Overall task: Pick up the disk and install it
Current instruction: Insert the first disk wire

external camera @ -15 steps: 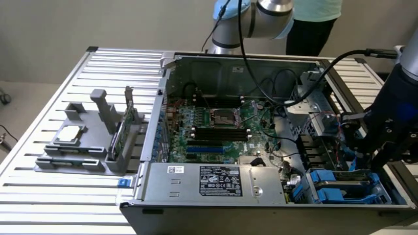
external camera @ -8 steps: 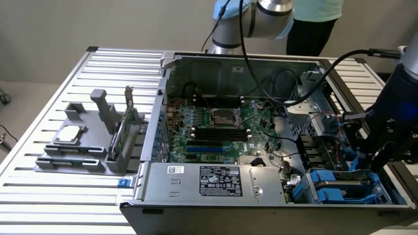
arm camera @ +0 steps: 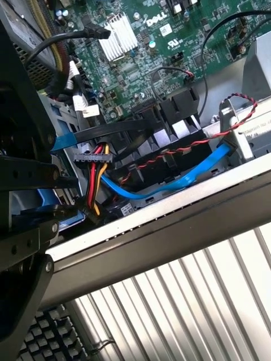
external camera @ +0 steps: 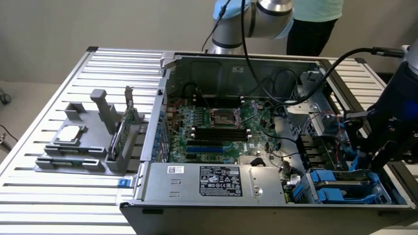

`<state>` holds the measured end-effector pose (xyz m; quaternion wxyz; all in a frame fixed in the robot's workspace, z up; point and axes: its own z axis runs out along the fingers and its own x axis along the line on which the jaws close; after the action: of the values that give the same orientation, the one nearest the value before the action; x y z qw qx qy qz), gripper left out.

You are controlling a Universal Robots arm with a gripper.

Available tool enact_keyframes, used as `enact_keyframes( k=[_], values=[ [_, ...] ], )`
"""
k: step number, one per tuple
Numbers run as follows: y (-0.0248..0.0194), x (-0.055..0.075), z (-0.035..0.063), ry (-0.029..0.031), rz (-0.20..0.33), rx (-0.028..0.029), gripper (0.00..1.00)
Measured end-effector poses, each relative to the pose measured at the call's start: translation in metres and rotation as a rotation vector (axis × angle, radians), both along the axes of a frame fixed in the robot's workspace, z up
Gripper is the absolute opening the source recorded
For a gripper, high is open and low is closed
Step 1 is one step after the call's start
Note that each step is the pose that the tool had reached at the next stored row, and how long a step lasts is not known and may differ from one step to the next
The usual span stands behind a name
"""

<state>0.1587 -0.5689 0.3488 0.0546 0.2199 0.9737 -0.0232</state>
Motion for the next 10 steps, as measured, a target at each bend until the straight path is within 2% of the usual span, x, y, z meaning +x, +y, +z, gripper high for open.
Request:
enact_keyframes(
  k=[3,8,10],
  values=[
    [-0.0007,0.002,0.0033,0.0154,-0.001,-0.0003,0.26],
    [-0.0026,0.014,0.0133,0.0518,0.000,-0.0001,0.26],
    [-0.0038,0.018,0.0153,0.0702,-0.001,-0.0001,0.26]
  ],
)
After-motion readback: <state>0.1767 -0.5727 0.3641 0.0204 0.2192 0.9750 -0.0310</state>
